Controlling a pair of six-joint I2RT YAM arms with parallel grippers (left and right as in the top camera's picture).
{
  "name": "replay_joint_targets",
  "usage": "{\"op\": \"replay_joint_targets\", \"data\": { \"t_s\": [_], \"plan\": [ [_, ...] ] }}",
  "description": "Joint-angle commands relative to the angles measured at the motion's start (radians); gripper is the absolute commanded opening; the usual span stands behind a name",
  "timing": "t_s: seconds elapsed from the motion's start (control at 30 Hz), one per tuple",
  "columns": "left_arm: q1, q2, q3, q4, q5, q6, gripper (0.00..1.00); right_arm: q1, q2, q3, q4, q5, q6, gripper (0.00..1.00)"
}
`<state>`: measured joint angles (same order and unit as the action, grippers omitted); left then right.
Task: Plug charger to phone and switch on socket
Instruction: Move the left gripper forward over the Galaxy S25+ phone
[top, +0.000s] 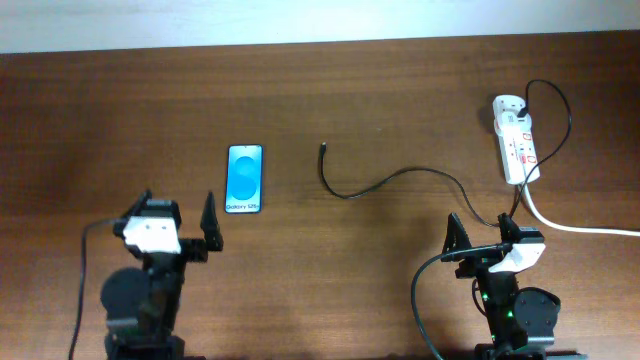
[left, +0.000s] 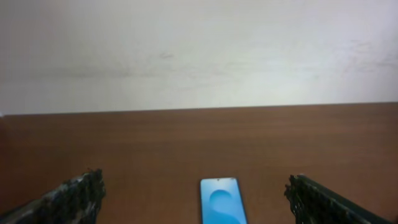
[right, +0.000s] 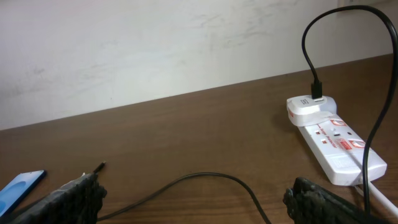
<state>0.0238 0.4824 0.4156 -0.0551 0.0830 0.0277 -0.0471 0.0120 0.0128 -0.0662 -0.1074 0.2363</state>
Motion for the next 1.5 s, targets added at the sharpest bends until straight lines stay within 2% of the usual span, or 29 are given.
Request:
{"op": "replay_joint_targets", "data": {
  "t_s": [0.0, 0.27, 0.5, 0.6, 0.7, 0.9, 1.47],
  "plan": [
    [-0.002, 0.130, 0.128, -0.032, 0.078, 0.015, 0.99, -0.006, -0.008, -0.007, 0.001, -0.016, 0.008, 0.98],
    [-0.004, 0.426, 0.379, -0.200, 0.124, 0.015, 0.99, -0.006, -0.008, -0.007, 0.001, -0.016, 0.008, 0.98],
    [-0.004, 0.633, 0.612, -0.426, 0.124, 0.015, 0.99, -0.006, -0.008, -0.007, 0.001, -0.016, 0.008, 0.98],
    [-0.004, 0.726, 0.731, -0.589, 0.151, 0.015, 0.99, -0.006, -0.008, -0.007, 0.001, -0.016, 0.008, 0.98],
    [-0.004, 0.776, 0.781, -0.681, 0.170, 0.014, 0.99, -0.006, -0.008, -0.007, 0.001, -0.016, 0.008, 0.98],
    [-0.002, 0.804, 0.781, -0.724, 0.184, 0.014, 0.99, -0.006, -0.008, -0.007, 0.001, -0.016, 0.008, 0.98],
    [-0.005, 0.860, 0.790, -0.717, 0.183, -0.016, 0.99, -0.006, -0.008, -0.007, 0.001, -0.016, 0.008, 0.98]
  ]
}}
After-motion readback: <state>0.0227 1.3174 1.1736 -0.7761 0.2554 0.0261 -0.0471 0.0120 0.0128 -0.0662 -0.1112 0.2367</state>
